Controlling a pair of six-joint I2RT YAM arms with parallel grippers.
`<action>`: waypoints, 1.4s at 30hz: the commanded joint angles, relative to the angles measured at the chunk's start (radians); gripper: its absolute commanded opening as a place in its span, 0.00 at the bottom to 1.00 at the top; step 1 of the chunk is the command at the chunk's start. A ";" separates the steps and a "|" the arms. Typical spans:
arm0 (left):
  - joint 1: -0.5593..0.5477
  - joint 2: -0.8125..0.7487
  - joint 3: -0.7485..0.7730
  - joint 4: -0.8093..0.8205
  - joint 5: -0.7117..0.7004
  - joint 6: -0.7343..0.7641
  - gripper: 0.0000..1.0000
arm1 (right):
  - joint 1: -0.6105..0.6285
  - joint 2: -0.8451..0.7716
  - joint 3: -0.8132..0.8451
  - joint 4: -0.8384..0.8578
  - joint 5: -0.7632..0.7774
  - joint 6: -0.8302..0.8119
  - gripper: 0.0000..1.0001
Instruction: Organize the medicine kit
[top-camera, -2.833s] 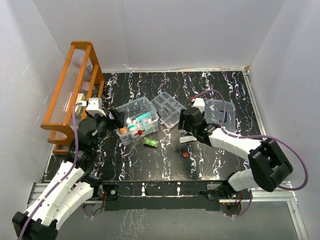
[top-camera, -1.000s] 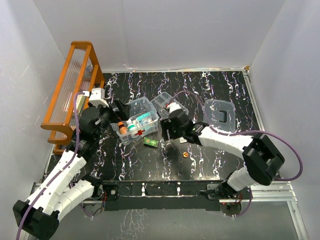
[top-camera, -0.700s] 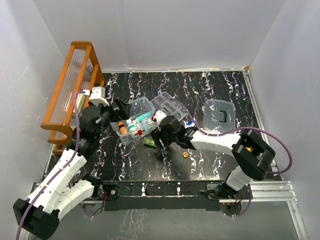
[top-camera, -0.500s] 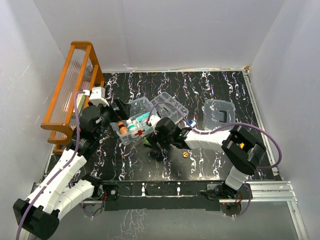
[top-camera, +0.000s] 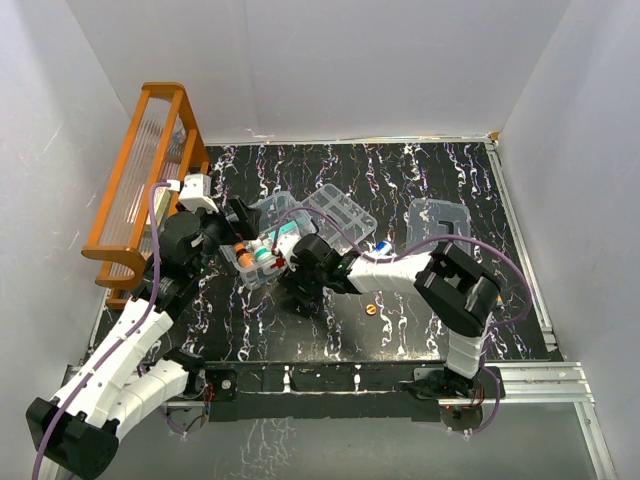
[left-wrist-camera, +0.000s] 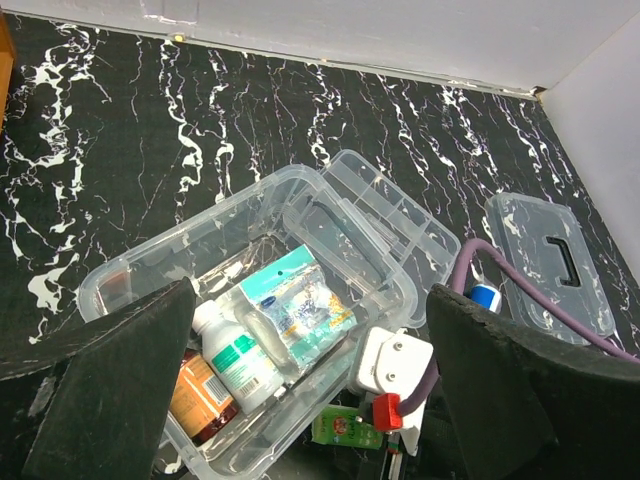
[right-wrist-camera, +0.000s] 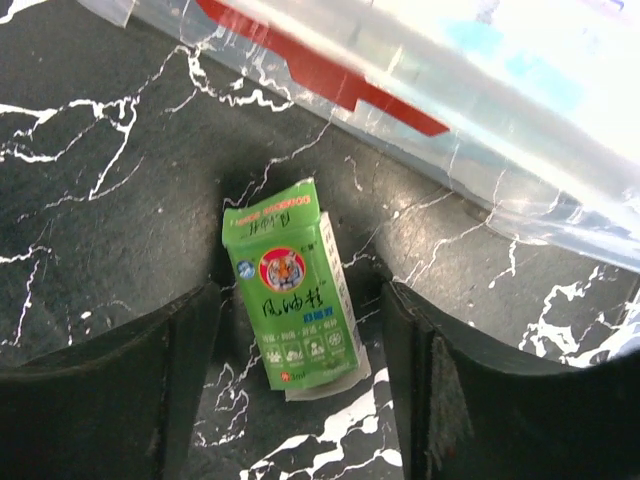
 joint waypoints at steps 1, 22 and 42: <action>-0.001 -0.017 0.039 0.010 -0.004 0.022 0.99 | -0.001 0.022 0.064 0.027 -0.004 -0.058 0.59; -0.002 -0.021 -0.016 -0.021 0.047 -0.059 0.99 | 0.000 -0.231 -0.127 0.046 0.076 0.241 0.31; -0.002 0.194 0.010 -0.125 0.586 -0.393 0.91 | 0.000 -0.498 -0.113 -0.093 0.146 0.378 0.31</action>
